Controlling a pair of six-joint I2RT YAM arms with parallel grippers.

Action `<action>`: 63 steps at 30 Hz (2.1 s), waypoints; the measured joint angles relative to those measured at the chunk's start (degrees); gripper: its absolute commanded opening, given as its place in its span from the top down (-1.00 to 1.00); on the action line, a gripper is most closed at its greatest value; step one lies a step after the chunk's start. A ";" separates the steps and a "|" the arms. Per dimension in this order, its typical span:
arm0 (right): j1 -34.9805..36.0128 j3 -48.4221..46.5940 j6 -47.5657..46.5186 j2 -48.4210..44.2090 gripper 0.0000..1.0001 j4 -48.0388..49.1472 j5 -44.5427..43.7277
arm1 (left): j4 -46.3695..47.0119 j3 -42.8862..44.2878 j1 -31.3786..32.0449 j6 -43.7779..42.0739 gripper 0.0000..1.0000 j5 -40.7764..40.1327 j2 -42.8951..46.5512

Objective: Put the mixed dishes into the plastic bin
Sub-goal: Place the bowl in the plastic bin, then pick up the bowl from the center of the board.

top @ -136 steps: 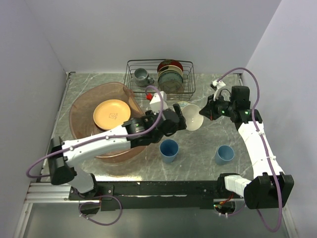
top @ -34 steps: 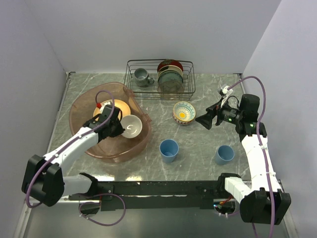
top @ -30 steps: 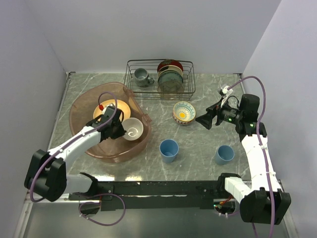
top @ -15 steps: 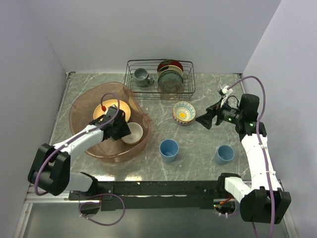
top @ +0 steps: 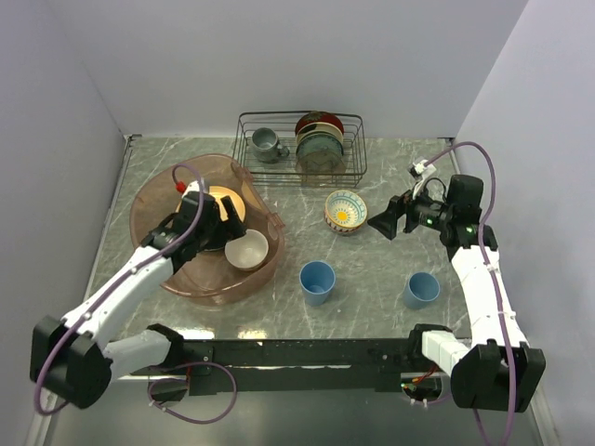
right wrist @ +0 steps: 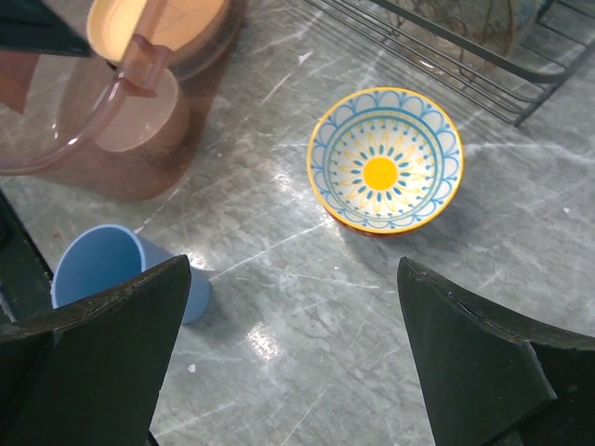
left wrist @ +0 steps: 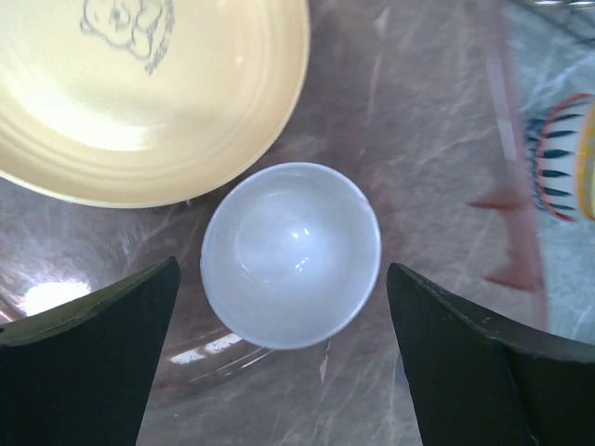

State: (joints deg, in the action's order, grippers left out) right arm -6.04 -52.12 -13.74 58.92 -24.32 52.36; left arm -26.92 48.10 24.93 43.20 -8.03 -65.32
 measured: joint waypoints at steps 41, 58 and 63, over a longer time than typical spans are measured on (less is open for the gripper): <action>8.22 -35.01 7.06 54.49 0.43 -17.62 -19.87 | 2.73 -5.77 0.00 -20.92 -0.99 -4.28 21.24; 8.79 -34.67 7.45 51.25 0.76 -17.00 -24.00 | 2.78 -5.77 0.00 -21.09 -0.99 -4.31 21.66; 8.81 -34.40 7.43 47.60 0.75 -16.74 -25.20 | 3.39 -5.77 0.00 -21.07 -0.99 -4.31 22.14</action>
State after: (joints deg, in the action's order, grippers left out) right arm 2.76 -86.52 -6.31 106.52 -41.06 27.16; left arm -23.53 42.33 24.93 22.13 -12.34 -43.18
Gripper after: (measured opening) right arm 0.159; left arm 0.993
